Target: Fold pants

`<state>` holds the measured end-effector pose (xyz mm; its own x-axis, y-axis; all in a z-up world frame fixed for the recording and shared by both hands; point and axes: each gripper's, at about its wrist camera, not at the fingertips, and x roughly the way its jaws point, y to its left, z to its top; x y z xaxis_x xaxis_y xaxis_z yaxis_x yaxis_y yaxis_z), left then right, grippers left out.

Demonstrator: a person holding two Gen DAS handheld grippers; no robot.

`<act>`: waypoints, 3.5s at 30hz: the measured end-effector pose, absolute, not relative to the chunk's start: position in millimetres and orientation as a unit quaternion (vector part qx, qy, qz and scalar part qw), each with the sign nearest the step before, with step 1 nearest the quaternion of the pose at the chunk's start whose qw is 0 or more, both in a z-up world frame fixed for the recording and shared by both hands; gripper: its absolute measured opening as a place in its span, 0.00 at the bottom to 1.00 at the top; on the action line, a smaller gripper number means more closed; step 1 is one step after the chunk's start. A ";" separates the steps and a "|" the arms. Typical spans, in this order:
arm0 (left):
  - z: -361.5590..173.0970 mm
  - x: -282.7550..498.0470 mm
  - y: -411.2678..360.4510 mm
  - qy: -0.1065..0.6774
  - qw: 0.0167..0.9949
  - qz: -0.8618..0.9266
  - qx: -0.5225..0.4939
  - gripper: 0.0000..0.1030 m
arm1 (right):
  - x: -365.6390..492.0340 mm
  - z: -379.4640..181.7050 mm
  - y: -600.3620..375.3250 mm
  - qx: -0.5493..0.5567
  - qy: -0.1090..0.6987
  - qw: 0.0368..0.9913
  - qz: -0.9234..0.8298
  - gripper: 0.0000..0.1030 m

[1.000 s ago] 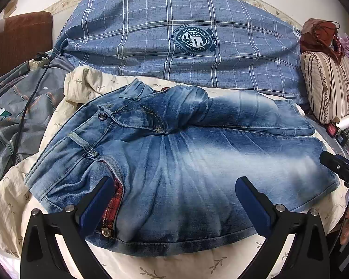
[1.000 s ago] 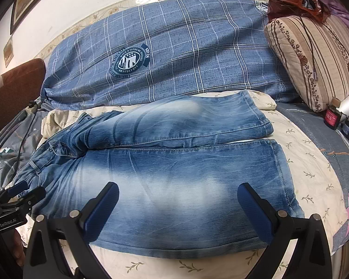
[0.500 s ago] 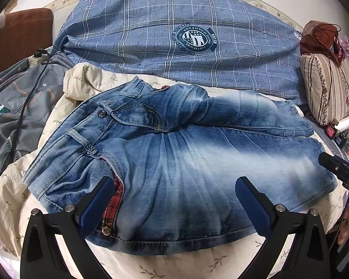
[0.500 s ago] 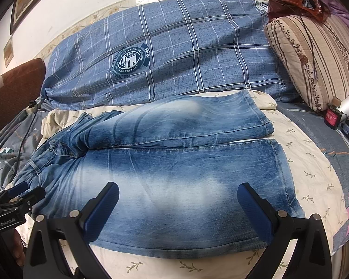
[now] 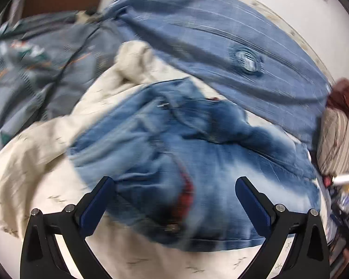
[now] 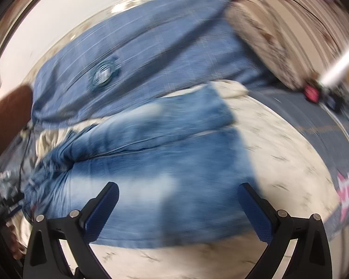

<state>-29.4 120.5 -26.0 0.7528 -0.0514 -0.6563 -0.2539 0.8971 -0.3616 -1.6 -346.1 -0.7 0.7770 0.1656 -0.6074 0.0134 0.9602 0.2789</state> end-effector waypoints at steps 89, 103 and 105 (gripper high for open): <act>-37.2 152.2 170.1 0.462 0.864 0.139 -0.145 0.00 | 193.4 -1.4 -391.9 0.071 0.483 0.872 0.026 0.14; 7.5 160.4 169.5 0.372 0.910 0.063 -0.169 0.82 | 178.2 29.0 -435.9 0.132 0.452 0.882 0.017 0.83; 7.4 176.4 166.3 0.380 0.906 0.042 -0.180 0.82 | 180.2 44.6 -435.4 0.152 0.426 0.891 0.038 0.83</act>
<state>176.4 166.3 7.4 0.7079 -0.0609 -0.7037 -0.2130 0.9315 -0.2949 180.2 -435.4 44.6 0.6344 0.1969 -0.7475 0.0620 0.9509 0.3031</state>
